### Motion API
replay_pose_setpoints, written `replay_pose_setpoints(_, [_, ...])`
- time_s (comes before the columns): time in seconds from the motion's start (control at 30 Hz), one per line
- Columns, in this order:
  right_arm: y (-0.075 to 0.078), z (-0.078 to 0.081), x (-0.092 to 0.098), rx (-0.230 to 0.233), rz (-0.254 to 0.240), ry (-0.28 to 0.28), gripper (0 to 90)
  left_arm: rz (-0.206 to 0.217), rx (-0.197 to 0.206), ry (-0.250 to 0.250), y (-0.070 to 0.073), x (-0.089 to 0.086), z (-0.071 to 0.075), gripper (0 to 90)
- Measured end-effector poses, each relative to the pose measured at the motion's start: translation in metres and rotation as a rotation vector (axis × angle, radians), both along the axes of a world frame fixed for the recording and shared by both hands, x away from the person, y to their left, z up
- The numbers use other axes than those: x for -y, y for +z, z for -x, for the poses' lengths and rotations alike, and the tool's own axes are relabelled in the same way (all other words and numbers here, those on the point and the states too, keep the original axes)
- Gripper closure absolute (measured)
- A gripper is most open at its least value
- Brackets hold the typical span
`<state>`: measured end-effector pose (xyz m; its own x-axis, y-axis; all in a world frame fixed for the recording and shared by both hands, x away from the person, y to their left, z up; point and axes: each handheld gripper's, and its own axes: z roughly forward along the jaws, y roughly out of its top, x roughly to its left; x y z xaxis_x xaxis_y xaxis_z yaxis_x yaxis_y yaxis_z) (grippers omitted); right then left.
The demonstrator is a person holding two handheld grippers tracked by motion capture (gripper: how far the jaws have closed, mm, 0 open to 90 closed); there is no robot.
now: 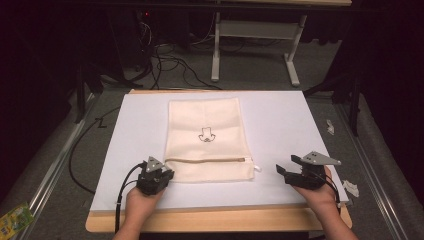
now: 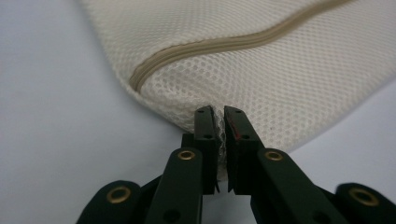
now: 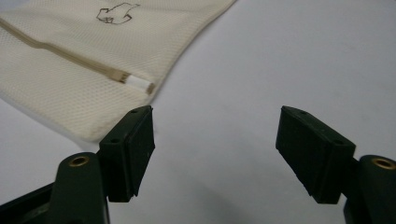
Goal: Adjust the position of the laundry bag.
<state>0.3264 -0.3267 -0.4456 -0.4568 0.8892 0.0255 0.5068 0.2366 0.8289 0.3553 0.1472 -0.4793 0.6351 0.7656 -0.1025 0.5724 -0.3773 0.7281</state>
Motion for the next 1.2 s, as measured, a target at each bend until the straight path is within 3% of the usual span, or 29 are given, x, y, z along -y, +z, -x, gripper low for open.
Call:
replay_pose_setpoints(0.03, [0.000,0.000,0.000,0.000,0.000,0.000,29.5,0.000,0.000,0.000,0.000,0.000,0.000,85.6])
replay_pose_setpoints(0.1, [-0.002,0.000,-0.008,-0.012,0.012,0.029,32.5,-0.022,-0.003,-0.138,0.003,0.021,0.013,85.9])
replay_pose_setpoints(0.13, [-0.003,0.000,-0.011,-0.018,0.017,0.041,33.5,-0.033,-0.001,-0.173,0.004,0.028,0.016,86.0])
replay_pose_setpoints(0.17, [-0.004,0.000,-0.012,-0.022,0.018,0.044,34.3,-0.033,-0.001,-0.173,0.004,0.028,0.016,86.0])
replay_pose_setpoints(0.2, [-0.005,-0.001,-0.015,-0.029,0.021,0.051,34.7,-0.067,0.016,-0.247,0.006,0.046,0.025,86.0])
replay_pose_setpoints(0.27, [-0.008,-0.005,-0.020,-0.039,0.026,0.045,34.7,-0.090,0.032,-0.272,0.006,0.056,0.029,86.0])
replay_pose_setpoints(0.37, [-0.011,-0.013,-0.025,-0.060,0.034,0.050,39.9,-0.088,0.035,-0.277,0.006,0.059,0.029,85.9])
replay_pose_setpoints(0.4, [-0.018,-0.026,-0.029,-0.104,0.059,0.027,42.8,-0.073,0.025,-0.279,0.005,0.057,0.028,85.9])
replay_pose_setpoints(0.47, [-0.021,-0.030,-0.031,-0.117,0.067,0.020,46.4,-0.068,0.025,-0.278,0.005,0.056,0.028,85.9])
replay_pose_setpoints(0.5, [-0.027,-0.037,-0.033,-0.150,0.083,0.030,56.8,-0.067,0.025,-0.278,0.005,0.056,0.028,85.8])
replay_pose_setpoints(0.57, [-0.031,-0.038,-0.035,-0.164,0.101,0.047,65.4,-0.075,0.032,-0.283,0.005,0.057,0.028,85.8])
replay_pose_setpoints(0.6, [-0.030,-0.036,-0.035,-0.153,0.111,0.070,81.0,-0.076,0.032,-0.283,0.005,0.057,0.028,85.8])
replay_pose_setpoints(0.63, [-0.029,-0.035,-0.036,-0.161,0.117,0.077,86.9,-0.076,0.032,-0.283,0.005,0.057,0.028,85.9])
replay_pose_setpoints(0.77, [-0.026,-0.027,-0.036,-0.171,0.149,0.099,88.0,-0.082,0.036,-0.280,0.005,0.057,0.027,85.8])
replay_pose_setpoints(0.83, [-0.026,-0.012,-0.032,-0.166,0.159,0.113,87.9,-0.089,0.036,-0.281,0.006,0.057,0.025,85.8])
replay_pose_setpoints(1.03, [-0.024,0.015,-0.022,-0.188,0.139,0.135,87.7,-0.095,0.039,-0.284,0.006,0.061,0.016,85.6])
replay_pose_setpoints(1.1, [-0.023,0.029,-0.018,-0.215,0.131,0.142,87.6,-0.101,0.040,-0.288,0.007,0.063,0.014,85.5])
replay_pose_setpoints(1.2, [-0.021,0.033,-0.019,-0.228,0.137,0.139,86.5,-0.107,0.040,-0.295,0.007,0.063,0.013,85.5])
